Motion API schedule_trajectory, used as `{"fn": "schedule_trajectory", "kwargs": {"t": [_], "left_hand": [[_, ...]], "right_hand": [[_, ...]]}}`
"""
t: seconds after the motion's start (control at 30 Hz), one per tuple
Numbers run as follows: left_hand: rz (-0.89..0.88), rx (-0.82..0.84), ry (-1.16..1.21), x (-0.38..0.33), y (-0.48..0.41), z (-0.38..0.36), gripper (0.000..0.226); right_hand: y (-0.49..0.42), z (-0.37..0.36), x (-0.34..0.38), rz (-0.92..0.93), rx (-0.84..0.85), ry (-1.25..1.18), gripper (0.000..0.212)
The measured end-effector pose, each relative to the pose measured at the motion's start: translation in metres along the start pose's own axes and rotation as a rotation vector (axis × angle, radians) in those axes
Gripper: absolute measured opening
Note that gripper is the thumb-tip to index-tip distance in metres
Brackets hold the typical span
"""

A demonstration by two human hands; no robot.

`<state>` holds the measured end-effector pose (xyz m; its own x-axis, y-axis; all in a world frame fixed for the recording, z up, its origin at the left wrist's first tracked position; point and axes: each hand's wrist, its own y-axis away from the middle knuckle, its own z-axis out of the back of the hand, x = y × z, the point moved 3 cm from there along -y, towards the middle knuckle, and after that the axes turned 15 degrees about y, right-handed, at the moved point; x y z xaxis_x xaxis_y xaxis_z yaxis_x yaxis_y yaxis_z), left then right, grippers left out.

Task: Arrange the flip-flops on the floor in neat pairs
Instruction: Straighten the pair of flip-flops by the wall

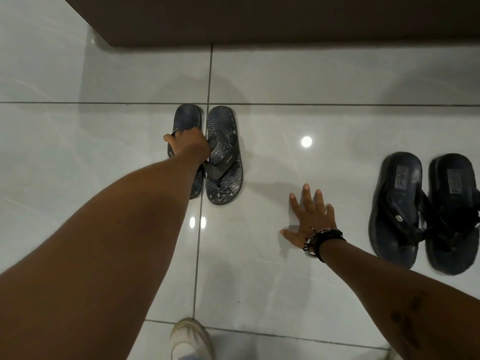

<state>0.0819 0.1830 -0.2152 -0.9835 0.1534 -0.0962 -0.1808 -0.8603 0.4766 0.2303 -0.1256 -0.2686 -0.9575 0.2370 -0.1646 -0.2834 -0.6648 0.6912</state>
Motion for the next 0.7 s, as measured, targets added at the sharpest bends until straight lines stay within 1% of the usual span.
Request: {"fn": "schedule_trajectory", "kwargs": {"t": [0.27,0.33,0.4,0.43,0.5,0.53,0.6,0.63,0.7], "left_hand": [[0.037,-0.019,-0.019,-0.001,0.005,-0.002,0.046],[0.074,-0.02,-0.048,-0.002,0.01,-0.001,0.043],[0.099,-0.075,-0.082,-0.006,0.018,0.002,0.046],[0.076,-0.114,-0.088,-0.012,0.024,0.001,0.05],[-0.049,-0.17,-0.064,-0.035,0.041,-0.004,0.058],[-0.134,-0.167,-0.046,-0.053,0.052,-0.008,0.06],[-0.321,-0.089,-0.002,-0.095,0.075,-0.022,0.062],[-0.406,-0.03,0.032,-0.12,0.088,-0.031,0.064],[-0.519,0.083,0.092,-0.169,0.11,-0.054,0.07]], "right_hand": [[0.001,0.004,0.0,0.004,0.032,-0.011,0.099],[0.003,0.008,-0.001,0.014,0.053,-0.025,0.098],[0.003,0.015,-0.003,0.029,0.082,-0.066,0.094],[0.005,0.02,-0.007,0.033,0.1,-0.082,0.091],[0.008,0.03,-0.022,0.012,0.101,-0.141,0.081],[0.009,0.034,-0.035,-0.029,0.07,-0.194,0.075],[0.012,0.039,-0.072,-0.17,-0.029,-0.289,0.062],[0.016,0.04,-0.095,-0.261,-0.076,-0.294,0.056],[0.026,0.035,-0.144,-0.442,-0.138,-0.229,0.05]]}}
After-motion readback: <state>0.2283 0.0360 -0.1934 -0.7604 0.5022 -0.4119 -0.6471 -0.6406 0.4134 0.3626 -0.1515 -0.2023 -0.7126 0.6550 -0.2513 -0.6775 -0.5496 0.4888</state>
